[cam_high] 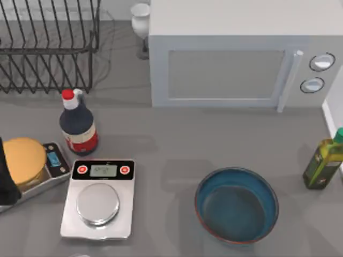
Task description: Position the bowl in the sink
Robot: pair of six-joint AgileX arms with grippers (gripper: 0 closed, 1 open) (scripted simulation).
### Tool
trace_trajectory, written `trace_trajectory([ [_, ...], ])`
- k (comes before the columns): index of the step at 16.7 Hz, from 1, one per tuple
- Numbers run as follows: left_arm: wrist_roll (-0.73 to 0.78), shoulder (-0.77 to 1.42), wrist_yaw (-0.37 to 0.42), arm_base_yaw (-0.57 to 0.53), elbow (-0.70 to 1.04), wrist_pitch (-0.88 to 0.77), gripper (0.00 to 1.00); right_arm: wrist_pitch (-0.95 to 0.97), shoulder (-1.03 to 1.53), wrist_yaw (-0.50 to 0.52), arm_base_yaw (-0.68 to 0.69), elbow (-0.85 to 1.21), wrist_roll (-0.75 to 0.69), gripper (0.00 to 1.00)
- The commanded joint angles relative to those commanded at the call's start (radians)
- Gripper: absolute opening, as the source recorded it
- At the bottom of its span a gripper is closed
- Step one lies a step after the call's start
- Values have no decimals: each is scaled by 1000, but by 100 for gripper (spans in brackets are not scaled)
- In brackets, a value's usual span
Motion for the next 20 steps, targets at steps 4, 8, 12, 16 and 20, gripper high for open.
trace_trajectory([
  [4,0,0,0,0,0,0,100,-31,33,-1,17,33,16,100],
  [8,0,0,0,0,0,0,100,-191,224,-2,100,210,100,100],
  [12,0,0,0,0,0,0,100,-439,576,0,220,468,224,100],
  [16,0,0,0,0,0,0,100,-716,989,1,352,739,358,100],
  [20,0,0,0,0,0,0,100,-959,1317,-1,471,987,480,100],
])
